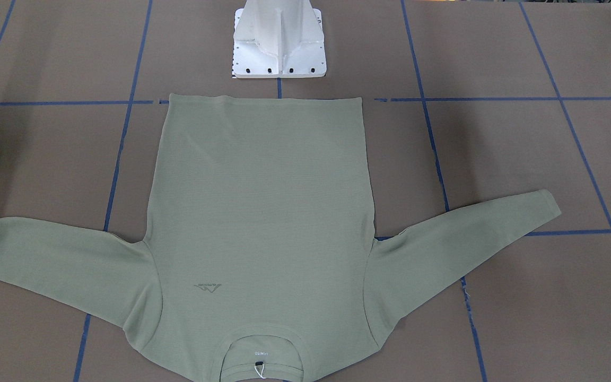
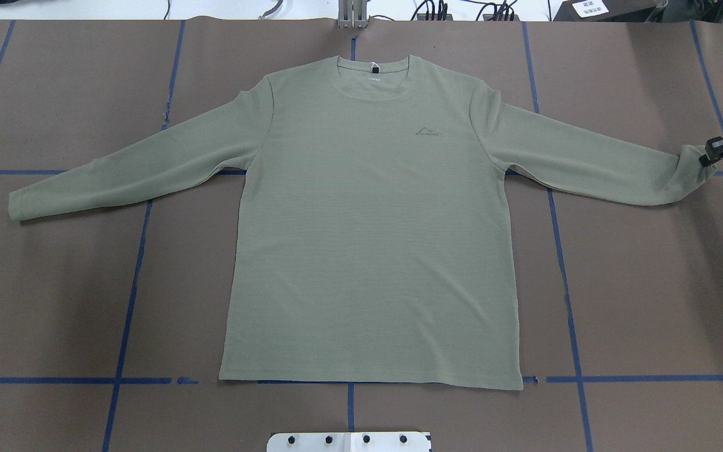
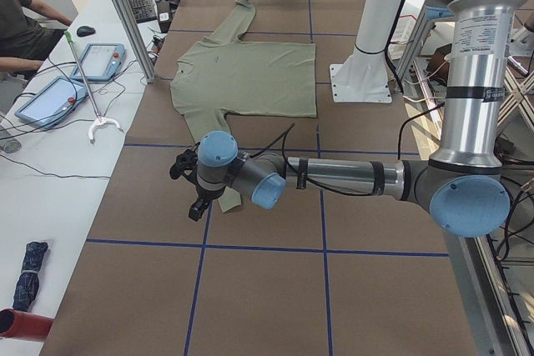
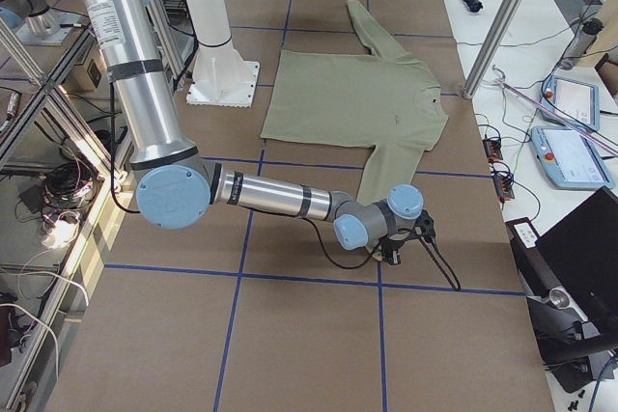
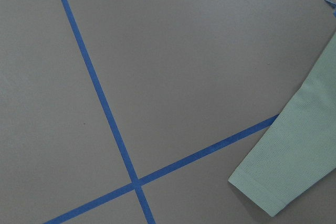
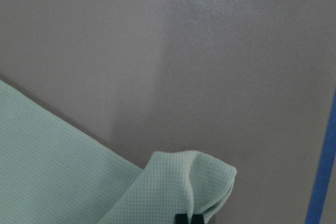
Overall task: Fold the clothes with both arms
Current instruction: 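Carry the held sleeve across the shirt body toward the other sleeve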
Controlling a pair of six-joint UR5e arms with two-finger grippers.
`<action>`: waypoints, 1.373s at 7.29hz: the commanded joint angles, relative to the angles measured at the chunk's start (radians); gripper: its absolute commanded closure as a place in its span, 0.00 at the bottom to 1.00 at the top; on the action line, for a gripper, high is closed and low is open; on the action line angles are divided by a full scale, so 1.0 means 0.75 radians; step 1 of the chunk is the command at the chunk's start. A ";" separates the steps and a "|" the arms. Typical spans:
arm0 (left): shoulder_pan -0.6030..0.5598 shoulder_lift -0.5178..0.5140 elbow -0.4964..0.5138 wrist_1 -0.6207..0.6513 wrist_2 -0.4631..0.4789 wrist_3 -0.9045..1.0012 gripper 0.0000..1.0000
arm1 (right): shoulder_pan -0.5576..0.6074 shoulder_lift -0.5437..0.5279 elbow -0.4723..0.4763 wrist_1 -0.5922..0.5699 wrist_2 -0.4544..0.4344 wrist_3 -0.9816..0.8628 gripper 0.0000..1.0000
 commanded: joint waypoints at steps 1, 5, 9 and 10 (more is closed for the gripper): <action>0.000 0.000 -0.005 0.000 0.000 0.000 0.00 | 0.004 -0.001 0.012 -0.002 0.018 0.000 1.00; 0.000 0.000 -0.017 0.000 0.000 -0.002 0.00 | 0.002 0.152 0.261 -0.276 0.186 0.250 1.00; -0.002 0.000 -0.039 0.002 0.000 -0.004 0.00 | -0.257 0.585 0.251 -0.260 0.101 0.854 1.00; -0.002 0.000 -0.039 0.002 0.000 -0.002 0.00 | -0.321 0.734 0.241 -0.270 -0.030 0.993 1.00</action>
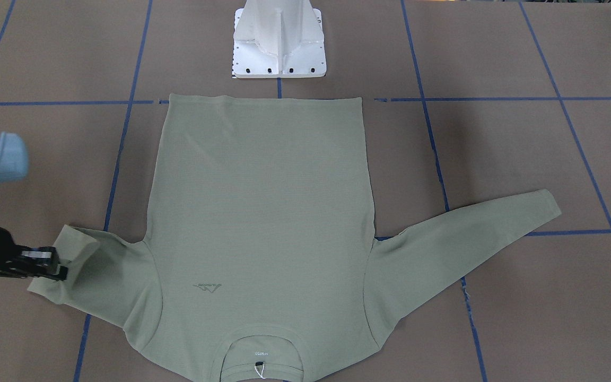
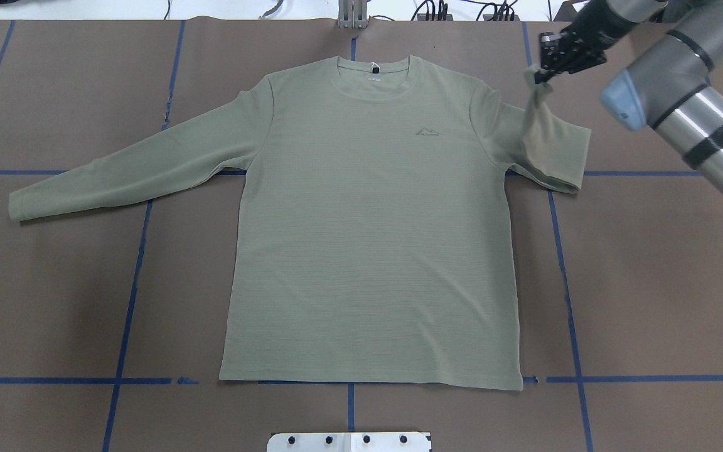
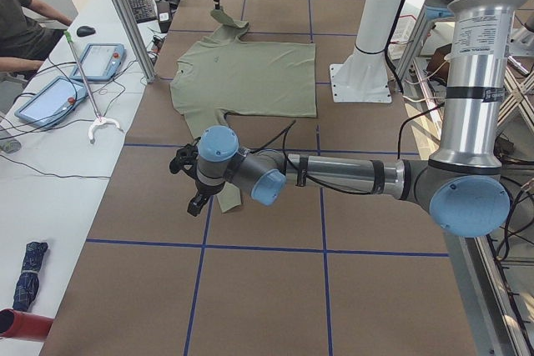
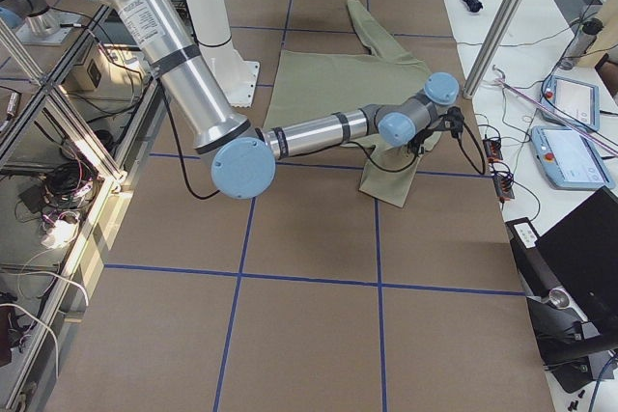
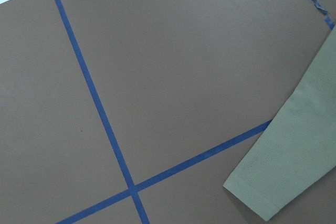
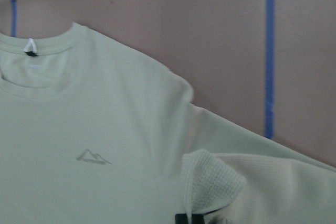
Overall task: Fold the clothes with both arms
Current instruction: 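Carry the held sleeve across the shirt body toward the other sleeve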
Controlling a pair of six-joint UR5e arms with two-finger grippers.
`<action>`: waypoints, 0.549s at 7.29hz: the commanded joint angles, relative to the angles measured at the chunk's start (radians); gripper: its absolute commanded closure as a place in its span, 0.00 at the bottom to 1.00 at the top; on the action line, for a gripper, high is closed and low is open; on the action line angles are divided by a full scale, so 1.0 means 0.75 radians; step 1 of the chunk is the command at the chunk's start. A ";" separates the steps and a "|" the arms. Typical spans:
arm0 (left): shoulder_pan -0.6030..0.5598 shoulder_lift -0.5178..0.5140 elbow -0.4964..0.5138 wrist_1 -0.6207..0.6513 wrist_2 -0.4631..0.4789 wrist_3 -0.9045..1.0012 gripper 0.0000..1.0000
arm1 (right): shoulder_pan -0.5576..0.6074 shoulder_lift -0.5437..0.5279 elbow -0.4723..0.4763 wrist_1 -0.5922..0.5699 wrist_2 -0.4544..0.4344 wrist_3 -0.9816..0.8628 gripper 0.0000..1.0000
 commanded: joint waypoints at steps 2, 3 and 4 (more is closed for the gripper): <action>0.000 0.002 -0.001 0.001 0.001 0.001 0.00 | -0.243 0.559 -0.192 0.006 -0.341 0.329 1.00; 0.000 0.002 -0.001 0.001 0.001 -0.001 0.00 | -0.356 0.660 -0.219 0.008 -0.470 0.425 1.00; 0.000 0.002 -0.001 0.001 0.001 0.001 0.00 | -0.478 0.677 -0.221 0.036 -0.621 0.436 1.00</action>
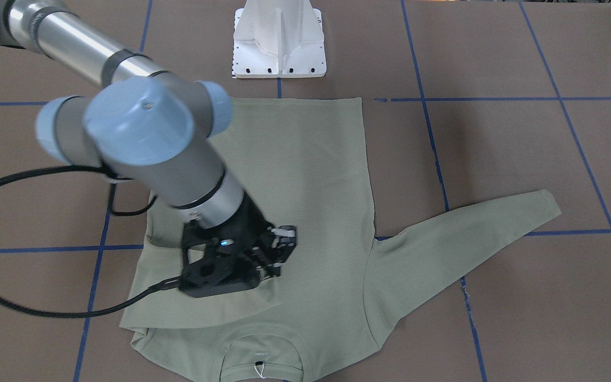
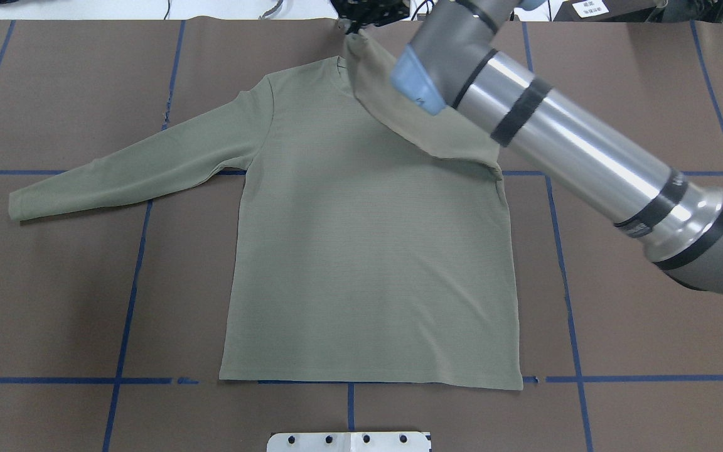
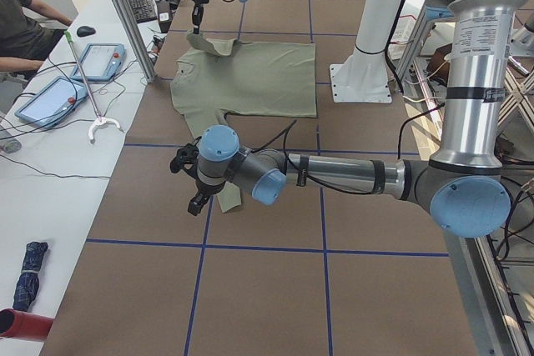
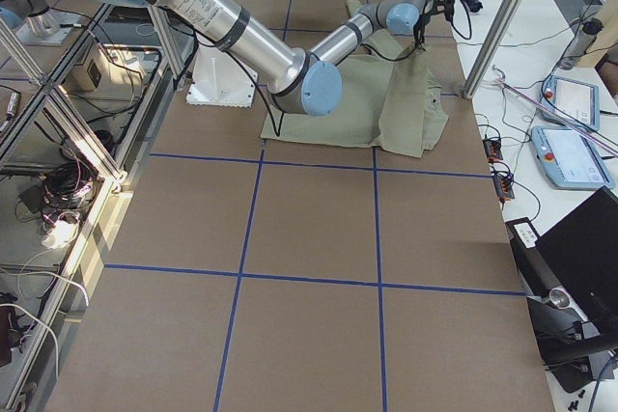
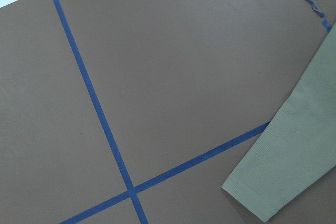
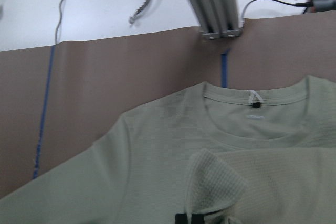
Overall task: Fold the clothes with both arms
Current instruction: 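Carry the held sleeve across the shirt body toward the other sleeve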
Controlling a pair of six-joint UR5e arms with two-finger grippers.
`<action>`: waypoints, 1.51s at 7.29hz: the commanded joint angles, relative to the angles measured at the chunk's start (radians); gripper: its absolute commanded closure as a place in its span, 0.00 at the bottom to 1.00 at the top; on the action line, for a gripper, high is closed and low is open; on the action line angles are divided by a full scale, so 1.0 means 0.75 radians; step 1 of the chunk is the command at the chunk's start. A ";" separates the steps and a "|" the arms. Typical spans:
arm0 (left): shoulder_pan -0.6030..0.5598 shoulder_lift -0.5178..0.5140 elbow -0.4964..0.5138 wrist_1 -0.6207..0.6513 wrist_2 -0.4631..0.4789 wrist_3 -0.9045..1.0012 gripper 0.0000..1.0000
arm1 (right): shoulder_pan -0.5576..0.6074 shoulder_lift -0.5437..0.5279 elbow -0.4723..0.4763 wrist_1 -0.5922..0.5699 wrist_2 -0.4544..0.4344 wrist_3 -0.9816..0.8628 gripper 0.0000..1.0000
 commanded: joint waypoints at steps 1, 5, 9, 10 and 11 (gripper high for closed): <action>0.000 0.000 0.000 0.000 0.000 -0.001 0.00 | -0.217 0.075 -0.049 0.060 -0.253 0.060 1.00; 0.000 -0.002 0.000 -0.002 -0.002 -0.034 0.00 | -0.270 0.077 -0.176 0.132 -0.306 0.052 1.00; 0.000 -0.002 0.000 -0.002 0.000 -0.032 0.00 | -0.381 0.144 -0.196 0.205 -0.479 0.060 0.00; 0.002 -0.002 0.006 -0.010 0.000 -0.030 0.00 | -0.377 0.142 -0.196 0.199 -0.479 0.085 0.01; 0.002 -0.002 0.008 -0.016 0.002 -0.044 0.00 | -0.361 0.122 -0.186 0.187 -0.460 0.146 0.01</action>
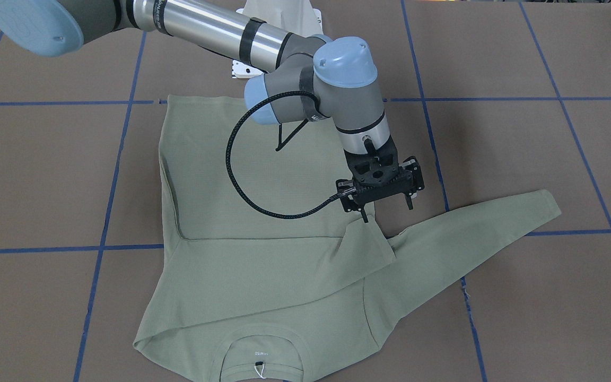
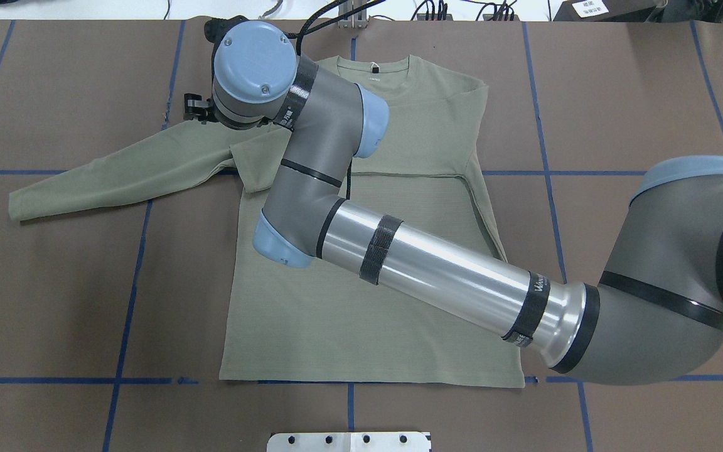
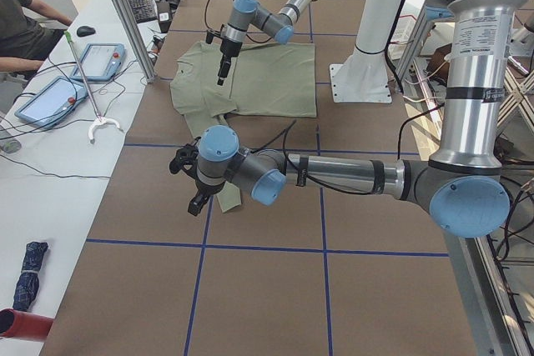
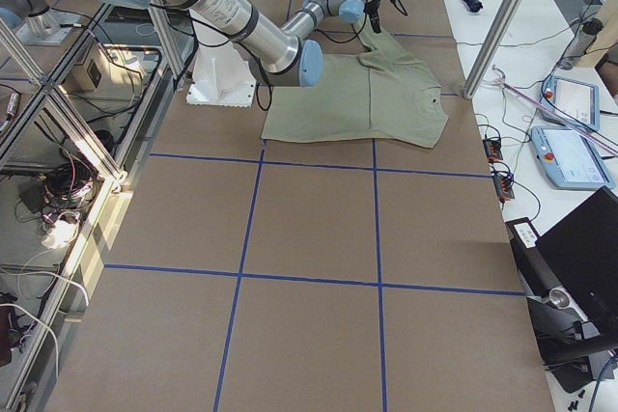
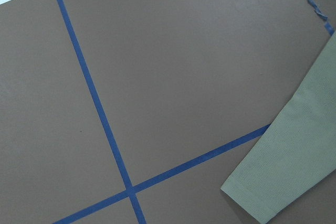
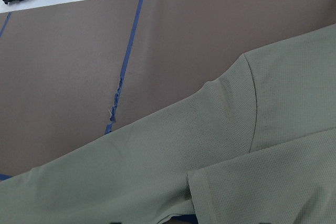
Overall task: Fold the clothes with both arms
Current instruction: 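Carry the held sleeve across the shirt body toward the other sleeve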
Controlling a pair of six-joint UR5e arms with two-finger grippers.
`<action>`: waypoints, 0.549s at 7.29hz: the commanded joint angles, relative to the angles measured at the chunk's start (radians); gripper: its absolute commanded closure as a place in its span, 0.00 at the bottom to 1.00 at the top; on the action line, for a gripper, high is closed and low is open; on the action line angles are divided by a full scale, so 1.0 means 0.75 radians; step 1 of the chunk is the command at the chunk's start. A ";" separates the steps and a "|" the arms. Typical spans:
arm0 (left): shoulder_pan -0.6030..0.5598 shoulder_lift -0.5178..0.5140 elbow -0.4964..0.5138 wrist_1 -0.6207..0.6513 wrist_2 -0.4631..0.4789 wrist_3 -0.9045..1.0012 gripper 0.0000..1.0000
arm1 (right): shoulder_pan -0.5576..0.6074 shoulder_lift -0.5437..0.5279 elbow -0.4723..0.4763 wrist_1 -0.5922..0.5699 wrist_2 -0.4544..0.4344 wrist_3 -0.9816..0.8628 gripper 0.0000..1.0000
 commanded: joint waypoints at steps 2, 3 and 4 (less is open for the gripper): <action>0.109 0.016 0.005 -0.218 0.020 -0.461 0.00 | 0.170 -0.259 0.316 -0.315 0.272 0.006 0.00; 0.255 0.091 -0.003 -0.481 0.133 -0.792 0.00 | 0.282 -0.425 0.474 -0.384 0.443 -0.087 0.00; 0.441 0.139 -0.005 -0.617 0.315 -1.049 0.00 | 0.359 -0.593 0.611 -0.447 0.494 -0.129 0.00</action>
